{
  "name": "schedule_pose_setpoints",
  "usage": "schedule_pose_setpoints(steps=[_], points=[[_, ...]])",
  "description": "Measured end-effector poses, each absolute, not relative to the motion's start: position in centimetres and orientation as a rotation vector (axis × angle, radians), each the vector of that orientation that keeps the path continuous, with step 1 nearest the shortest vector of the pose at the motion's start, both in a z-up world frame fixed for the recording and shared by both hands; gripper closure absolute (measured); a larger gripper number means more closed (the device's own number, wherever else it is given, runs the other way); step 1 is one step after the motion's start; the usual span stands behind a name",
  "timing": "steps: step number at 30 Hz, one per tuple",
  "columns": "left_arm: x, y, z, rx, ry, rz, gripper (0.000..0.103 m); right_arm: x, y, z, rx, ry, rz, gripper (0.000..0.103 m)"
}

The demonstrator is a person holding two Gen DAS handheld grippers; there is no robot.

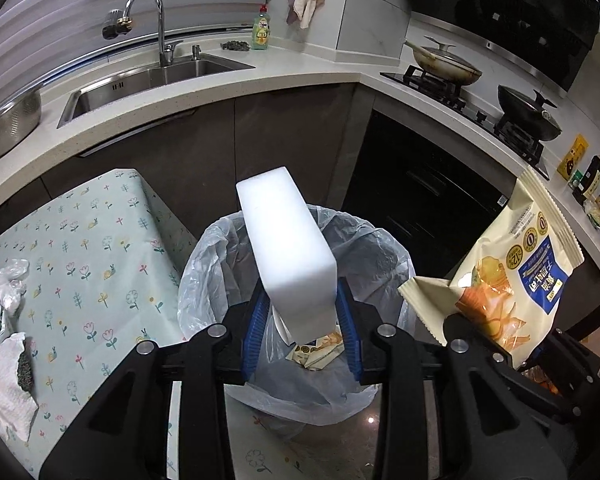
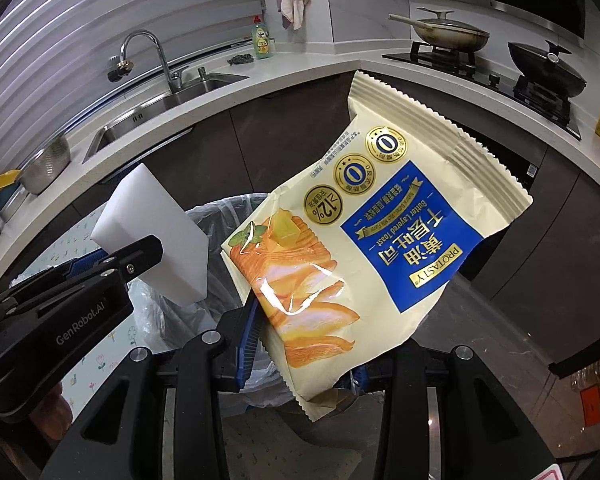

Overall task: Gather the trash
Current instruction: 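Carry the sponge and bread bag over the bin and release the sponge, then release the bread bag into the bin and return both grippers to the table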

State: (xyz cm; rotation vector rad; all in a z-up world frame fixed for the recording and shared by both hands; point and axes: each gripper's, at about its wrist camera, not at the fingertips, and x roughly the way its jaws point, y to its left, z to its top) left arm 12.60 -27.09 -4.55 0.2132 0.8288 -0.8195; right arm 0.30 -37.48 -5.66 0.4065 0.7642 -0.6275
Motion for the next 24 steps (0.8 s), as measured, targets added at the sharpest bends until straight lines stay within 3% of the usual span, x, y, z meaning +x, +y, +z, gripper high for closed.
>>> schedule_pose_setpoints(steps=[4, 19, 21, 24], points=[[13.0, -27.1, -5.2, 0.217, 0.834, -0.805, 0.051, 1.4, -37.9, -5.9, 0.387, 0.776, -0.621, 0.067], [14.7, -23.7, -4.8, 0.177, 0.811, -0.721, 0.030, 5.2, -37.4, -5.6, 0.327, 0.794, -0.576, 0.063], [15.0, -22.8, -4.6, 0.166, 0.804, -0.694, 0.021, 5.9, -37.1, -5.7, 0.316, 0.801, -0.568, 0.061], [15.4, -21.5, -4.4, 0.159, 0.788, -0.657, 0.018, 6.7, -36.5, -5.9, 0.304, 0.805, -0.554, 0.053]])
